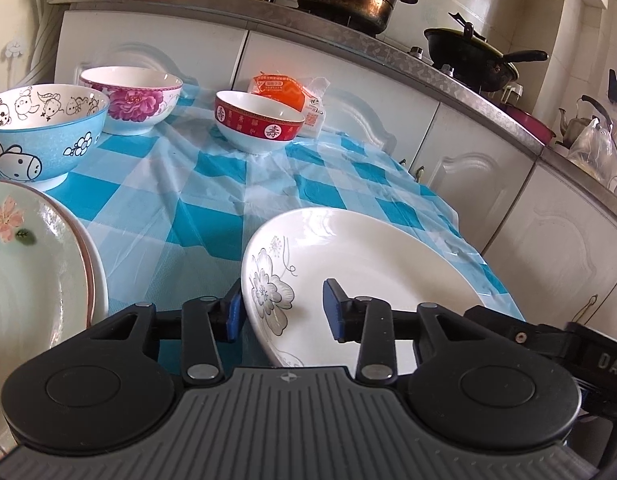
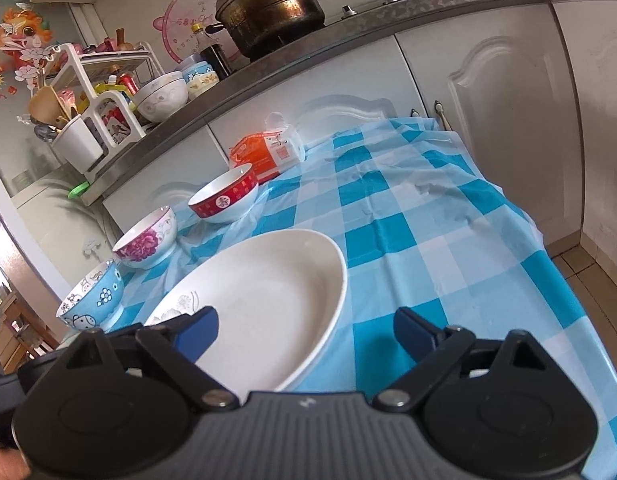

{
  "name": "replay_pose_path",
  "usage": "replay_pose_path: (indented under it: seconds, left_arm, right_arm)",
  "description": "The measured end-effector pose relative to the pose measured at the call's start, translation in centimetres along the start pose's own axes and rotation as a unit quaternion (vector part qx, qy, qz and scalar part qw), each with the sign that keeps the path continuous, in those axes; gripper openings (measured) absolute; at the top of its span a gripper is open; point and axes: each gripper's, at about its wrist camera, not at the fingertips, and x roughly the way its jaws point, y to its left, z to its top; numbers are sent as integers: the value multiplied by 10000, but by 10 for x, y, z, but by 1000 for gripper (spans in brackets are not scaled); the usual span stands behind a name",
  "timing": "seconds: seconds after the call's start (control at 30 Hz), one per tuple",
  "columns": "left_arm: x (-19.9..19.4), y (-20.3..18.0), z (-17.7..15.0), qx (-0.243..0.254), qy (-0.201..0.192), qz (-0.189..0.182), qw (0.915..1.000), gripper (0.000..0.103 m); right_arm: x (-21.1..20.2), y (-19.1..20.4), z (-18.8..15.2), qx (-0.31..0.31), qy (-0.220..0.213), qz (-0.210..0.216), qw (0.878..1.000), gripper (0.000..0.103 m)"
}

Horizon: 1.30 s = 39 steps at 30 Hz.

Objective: Organize plates and bowls
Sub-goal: 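Lift the small white plate with the left gripper toward the plate stack, then lower the small white plate onto the stack and open the left gripper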

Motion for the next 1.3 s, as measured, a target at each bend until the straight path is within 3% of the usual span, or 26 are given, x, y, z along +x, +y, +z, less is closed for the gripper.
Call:
replay_pose_path:
  seconds: [0.2, 0.47, 0.77, 1.3]
  left_arm:
    - [5, 3, 2, -33, 7, -78, 10000, 38]
    - [8, 4, 2, -28, -12, -172, 9998, 42]
    - [2, 2, -1, -62, -54, -240, 9997, 32]
    - [-59, 8, 21, -90, -541, -149, 9984, 32]
  right_arm:
    - [13, 3, 6, 6, 39, -2, 10000, 77]
    - [31, -3, 13, 351, 77, 457, 9983, 76]
    - [22, 2, 10, 308, 51, 278, 9991, 77]
    - [0, 41, 19, -47, -105, 447, 9989, 77]
